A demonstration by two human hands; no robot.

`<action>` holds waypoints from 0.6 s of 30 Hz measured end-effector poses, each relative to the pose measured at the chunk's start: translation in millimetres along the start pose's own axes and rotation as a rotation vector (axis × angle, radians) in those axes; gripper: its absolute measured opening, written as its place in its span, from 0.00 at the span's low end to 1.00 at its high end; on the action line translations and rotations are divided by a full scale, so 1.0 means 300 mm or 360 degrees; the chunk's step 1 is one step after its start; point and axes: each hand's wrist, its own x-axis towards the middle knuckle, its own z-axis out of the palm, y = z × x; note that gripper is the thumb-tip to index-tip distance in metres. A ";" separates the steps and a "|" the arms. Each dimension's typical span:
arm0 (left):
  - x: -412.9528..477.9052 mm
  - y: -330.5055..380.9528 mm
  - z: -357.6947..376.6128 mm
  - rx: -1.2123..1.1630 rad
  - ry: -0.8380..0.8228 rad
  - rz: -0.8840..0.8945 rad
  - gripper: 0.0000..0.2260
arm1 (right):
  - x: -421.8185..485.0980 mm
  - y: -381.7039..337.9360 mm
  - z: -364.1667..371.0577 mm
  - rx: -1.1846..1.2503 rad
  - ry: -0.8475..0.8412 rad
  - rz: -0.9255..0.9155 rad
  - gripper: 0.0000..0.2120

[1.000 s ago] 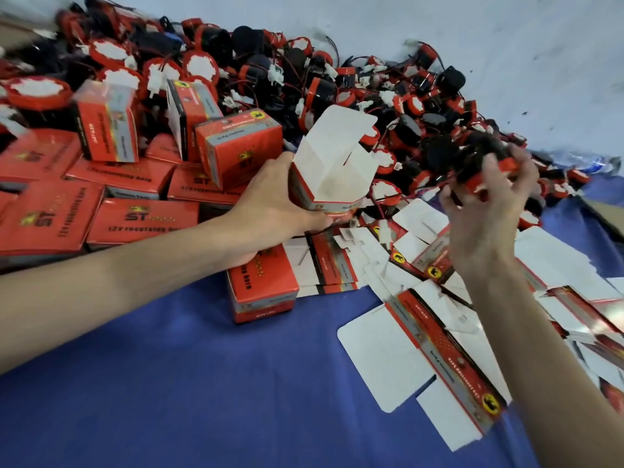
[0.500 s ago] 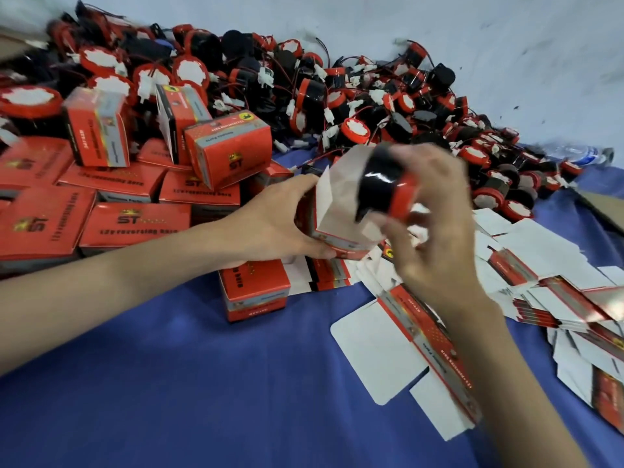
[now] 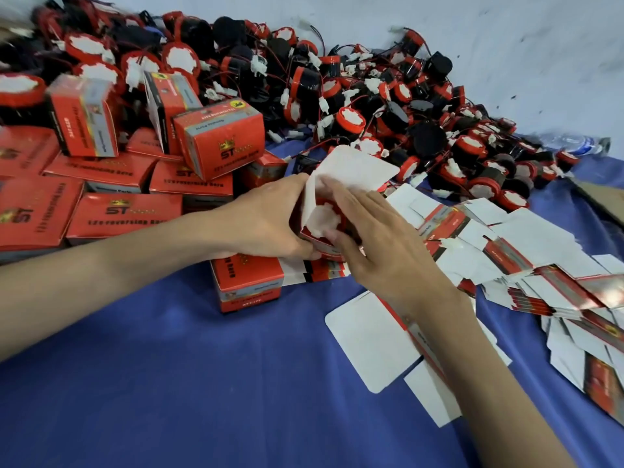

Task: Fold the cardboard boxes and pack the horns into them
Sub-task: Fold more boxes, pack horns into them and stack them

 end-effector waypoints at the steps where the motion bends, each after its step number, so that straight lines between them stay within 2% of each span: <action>1: -0.002 0.005 0.001 -0.0018 0.0000 -0.0004 0.32 | 0.002 -0.003 0.002 -0.0005 0.0011 -0.0006 0.22; 4: -0.008 0.021 -0.002 -0.0108 -0.0029 0.0001 0.30 | 0.003 -0.009 0.004 -0.0074 0.0057 -0.0021 0.17; 7: -0.013 0.028 -0.006 -0.0314 -0.0048 -0.0083 0.25 | 0.009 -0.011 0.007 -0.0180 0.0004 0.0080 0.17; 12: -0.009 0.021 0.003 -0.0031 0.0046 -0.0129 0.22 | 0.028 -0.007 0.006 -0.0381 -0.0164 0.0041 0.19; 15: -0.002 0.021 0.005 0.0019 0.0085 -0.0121 0.21 | 0.004 -0.013 -0.040 -0.0270 -0.0047 -0.0072 0.18; 18: 0.006 0.011 0.000 -0.0003 0.0102 -0.0171 0.22 | -0.019 -0.004 -0.104 -0.0295 0.0074 0.0013 0.24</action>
